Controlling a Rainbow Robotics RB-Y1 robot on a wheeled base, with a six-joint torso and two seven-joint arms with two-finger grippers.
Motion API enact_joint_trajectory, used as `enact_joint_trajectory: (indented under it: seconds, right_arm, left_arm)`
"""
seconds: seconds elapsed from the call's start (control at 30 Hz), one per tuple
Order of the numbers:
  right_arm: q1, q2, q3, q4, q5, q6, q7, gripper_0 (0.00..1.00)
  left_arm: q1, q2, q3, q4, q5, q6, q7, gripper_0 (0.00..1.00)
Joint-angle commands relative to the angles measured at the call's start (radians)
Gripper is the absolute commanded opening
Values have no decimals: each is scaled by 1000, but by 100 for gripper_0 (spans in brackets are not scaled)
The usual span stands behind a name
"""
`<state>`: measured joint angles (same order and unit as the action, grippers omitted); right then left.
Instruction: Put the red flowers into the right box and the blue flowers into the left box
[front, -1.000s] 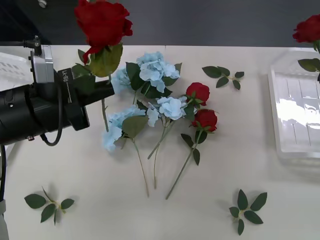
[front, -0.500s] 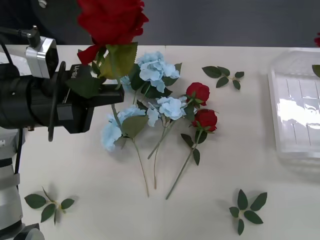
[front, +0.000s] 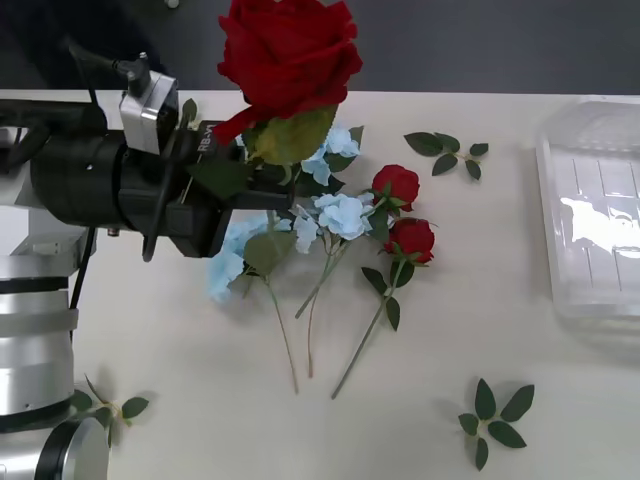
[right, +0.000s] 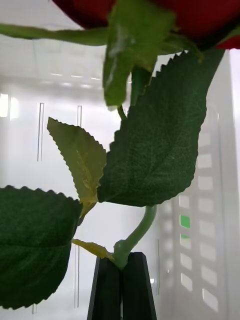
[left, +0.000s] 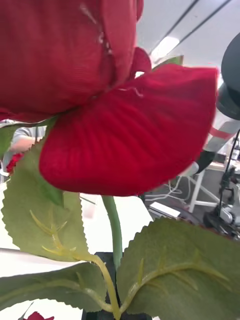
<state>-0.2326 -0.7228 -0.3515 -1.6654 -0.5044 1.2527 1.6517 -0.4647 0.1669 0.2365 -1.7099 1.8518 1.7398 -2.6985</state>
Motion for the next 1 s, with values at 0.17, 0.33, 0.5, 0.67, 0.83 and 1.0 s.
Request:
enact_joint_trajectory:
  seconds: [0.17, 0.33, 0.5, 0.67, 0.83, 1.0]
  right_arm:
    - [30, -15, -7, -33, 33, -55, -96, 81]
    - [50, -15, -4, -45, 30, -82, -98, 88]
    - [59, -15, 11, -83, 4, -82, -98, 88]
    - [72, -15, -12, -148, -103, -62, -86, 88]
    - [72, -17, -58, -215, -276, 14, -15, 88]
    - [75, -23, -80, -252, -473, 37, 117, 88]
  left_arm:
    - [-178, -14, -37, 102, -17, -19, -7, 0]
    - [-200, -72, -37, 151, -42, -19, -7, 0]
    - [-198, -122, -43, 150, -82, -6, -7, 0]
    - [-198, -125, -52, 145, -80, -2, -7, 0]
    - [-198, -125, -43, 145, -95, -2, -7, 0]
    - [-198, -125, -43, 145, -95, -2, -7, 0]
